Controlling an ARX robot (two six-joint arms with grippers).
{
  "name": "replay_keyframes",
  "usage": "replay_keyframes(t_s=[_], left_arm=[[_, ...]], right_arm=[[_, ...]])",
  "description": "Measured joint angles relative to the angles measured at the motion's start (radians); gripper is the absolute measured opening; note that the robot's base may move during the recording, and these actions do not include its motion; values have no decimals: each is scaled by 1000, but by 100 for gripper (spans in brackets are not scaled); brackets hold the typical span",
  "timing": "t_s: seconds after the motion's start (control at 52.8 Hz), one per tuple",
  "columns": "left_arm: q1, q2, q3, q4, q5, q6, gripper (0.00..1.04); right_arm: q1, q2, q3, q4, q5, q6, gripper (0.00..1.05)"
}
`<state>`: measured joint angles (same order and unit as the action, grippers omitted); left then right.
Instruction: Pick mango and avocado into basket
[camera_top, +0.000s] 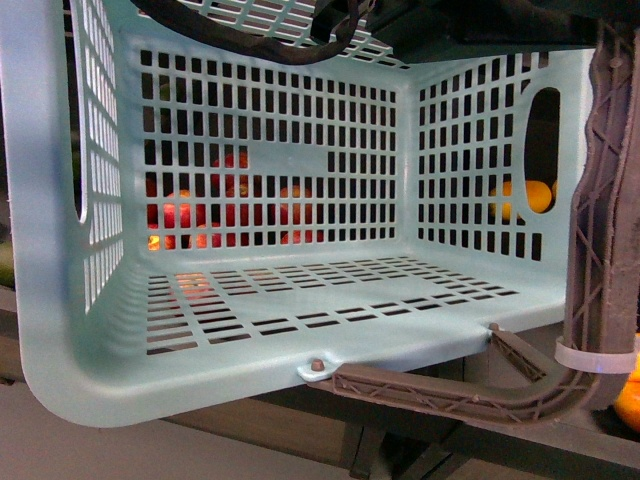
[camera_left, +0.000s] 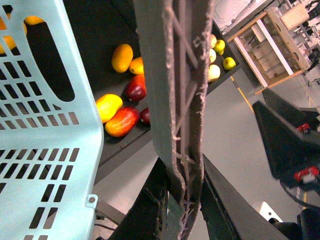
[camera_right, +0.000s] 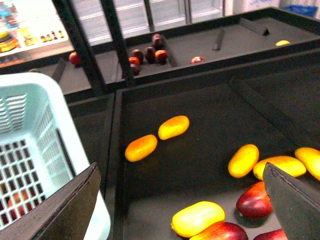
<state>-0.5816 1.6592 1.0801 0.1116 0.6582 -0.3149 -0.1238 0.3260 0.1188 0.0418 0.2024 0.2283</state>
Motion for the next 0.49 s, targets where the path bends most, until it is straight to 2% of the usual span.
replay_keyframes(t_s=[0.076,0.19,0.398,0.493], left_arm=[[0,0,0,0,-3,1,14],[0,0,1,0,3,1,14],[0,0,1,0,6,0,14],[0,0,1,0,5,1,14]], right_arm=[[-134,176,81,78,-87,8,97],[-272,435,191,168,-184,-50,97],[-399,829,274,281,-326,-252,97],[-450,1007,295,323,-433,-373,97]])
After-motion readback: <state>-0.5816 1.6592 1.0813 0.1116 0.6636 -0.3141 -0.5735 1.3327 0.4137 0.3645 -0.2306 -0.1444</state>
